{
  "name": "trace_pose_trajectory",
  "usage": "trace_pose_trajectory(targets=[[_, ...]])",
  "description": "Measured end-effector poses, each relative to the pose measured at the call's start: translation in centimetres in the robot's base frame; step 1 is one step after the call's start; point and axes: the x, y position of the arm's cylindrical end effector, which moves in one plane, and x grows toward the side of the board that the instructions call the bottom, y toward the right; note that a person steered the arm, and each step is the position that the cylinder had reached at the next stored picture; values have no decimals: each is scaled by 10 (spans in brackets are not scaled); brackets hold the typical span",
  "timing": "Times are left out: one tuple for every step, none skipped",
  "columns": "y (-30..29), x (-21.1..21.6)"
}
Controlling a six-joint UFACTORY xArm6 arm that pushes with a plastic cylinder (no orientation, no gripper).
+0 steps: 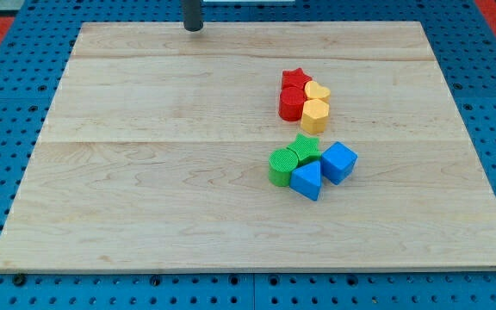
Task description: Move your arm towards the top center of the board
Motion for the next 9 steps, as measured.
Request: trace_pose_trajectory(targets=[[-3, 0], [-3, 4], [-3, 4], [-3, 4], [-2, 5], [4, 5], [17, 5], [54, 5], [72, 5]])
